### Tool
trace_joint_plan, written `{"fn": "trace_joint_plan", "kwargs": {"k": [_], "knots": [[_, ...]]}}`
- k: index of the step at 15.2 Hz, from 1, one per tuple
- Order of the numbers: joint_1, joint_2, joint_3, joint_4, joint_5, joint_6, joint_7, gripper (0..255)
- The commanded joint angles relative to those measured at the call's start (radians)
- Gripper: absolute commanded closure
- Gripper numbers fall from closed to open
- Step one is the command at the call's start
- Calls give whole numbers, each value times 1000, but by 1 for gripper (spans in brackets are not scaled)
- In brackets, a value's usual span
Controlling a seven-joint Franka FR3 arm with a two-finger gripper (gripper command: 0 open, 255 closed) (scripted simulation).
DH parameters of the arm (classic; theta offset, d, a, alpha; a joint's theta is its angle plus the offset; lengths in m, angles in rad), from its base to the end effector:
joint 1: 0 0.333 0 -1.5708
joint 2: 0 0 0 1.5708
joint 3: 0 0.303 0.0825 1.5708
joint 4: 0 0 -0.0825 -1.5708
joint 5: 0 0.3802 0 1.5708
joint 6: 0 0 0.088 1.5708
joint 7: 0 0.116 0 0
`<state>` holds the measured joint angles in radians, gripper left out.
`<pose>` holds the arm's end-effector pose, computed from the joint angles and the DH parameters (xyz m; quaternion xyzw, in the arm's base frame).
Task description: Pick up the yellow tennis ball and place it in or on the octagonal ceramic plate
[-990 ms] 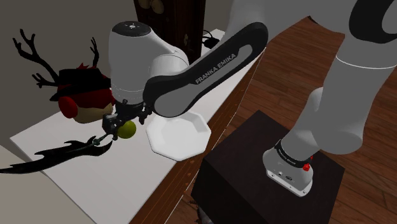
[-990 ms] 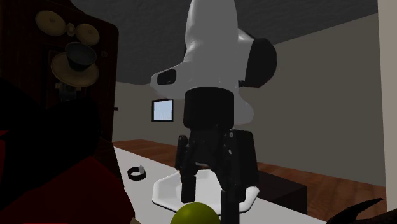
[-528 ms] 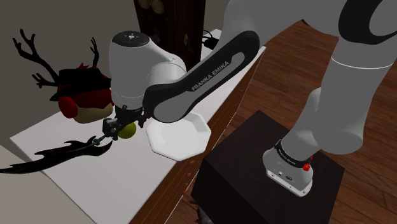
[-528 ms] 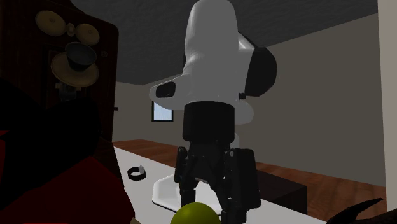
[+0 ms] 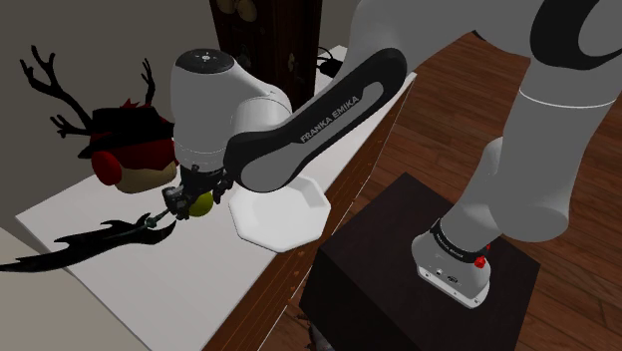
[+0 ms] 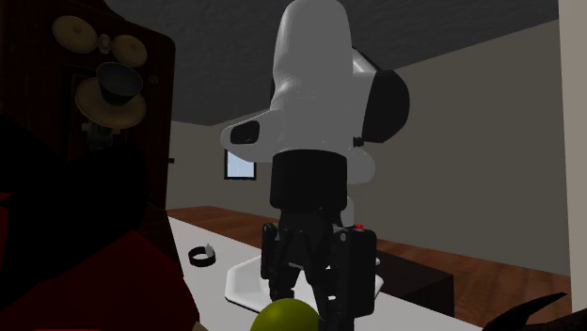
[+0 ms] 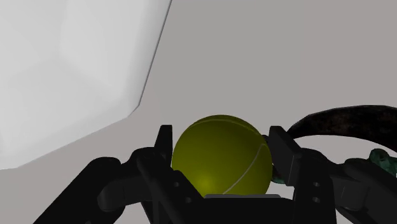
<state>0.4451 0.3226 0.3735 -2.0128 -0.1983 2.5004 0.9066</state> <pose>0.4236 0.4422 0.3036 -0.9952 -0.0155 -0.0700 0.0669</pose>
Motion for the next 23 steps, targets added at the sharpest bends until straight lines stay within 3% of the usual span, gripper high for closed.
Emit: {"fn": "trace_joint_plan", "kwargs": {"k": [1,5,21,23], "knots": [[0,0,0,0,0,0,0,255],[0,0,0,0,0,0,0,255],[-24,-116,31,76,80,-183,-55,255],[-35,-158,34,25,101,-170,-71,255]]}}
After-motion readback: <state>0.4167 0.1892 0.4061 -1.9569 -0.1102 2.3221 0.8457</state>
